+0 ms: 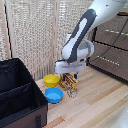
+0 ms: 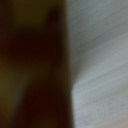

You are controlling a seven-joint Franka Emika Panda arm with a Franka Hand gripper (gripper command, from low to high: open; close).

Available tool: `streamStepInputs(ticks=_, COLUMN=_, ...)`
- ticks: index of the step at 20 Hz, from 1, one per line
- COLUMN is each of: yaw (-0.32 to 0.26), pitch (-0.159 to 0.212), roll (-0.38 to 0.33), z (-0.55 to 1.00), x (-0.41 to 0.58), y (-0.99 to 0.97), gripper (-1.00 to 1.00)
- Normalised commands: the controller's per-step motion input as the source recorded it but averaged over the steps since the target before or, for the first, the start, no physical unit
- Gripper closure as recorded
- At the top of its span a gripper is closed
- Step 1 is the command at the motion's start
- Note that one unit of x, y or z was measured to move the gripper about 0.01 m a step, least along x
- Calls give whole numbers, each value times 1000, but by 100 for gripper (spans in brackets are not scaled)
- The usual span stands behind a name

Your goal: Position your gripper near the granola bar, please. Lightly grip the granola bar with your gripping tool. Relocate your gripper along with the granola bar toward the leading division of the caddy with caution. Gently release the granola bar into the leading division of the caddy.

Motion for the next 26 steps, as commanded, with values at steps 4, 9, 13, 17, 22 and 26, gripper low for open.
streamStepInputs(ticks=4, yaw=-1, pitch=0, roll=0, z=-16, x=-109, y=0, gripper=100)
streamStepInputs(ticks=9, yaw=-5, pitch=-3, roll=0, z=-1, x=-119, y=0, gripper=100)
streamStepInputs(ticks=13, yaw=-67, pitch=20, roll=11, z=171, x=-37, y=0, gripper=100)
streamStepInputs(ticks=17, yaw=-51, pitch=75, roll=42, z=646, x=33, y=-55, gripper=100)
streamStepInputs(ticks=22, yaw=-17, pitch=74, roll=35, z=921, x=142, y=-70, gripper=100)
streamStepInputs(ticks=26, yaw=-14, pitch=55, roll=40, z=964, x=207, y=-33, gripper=100)
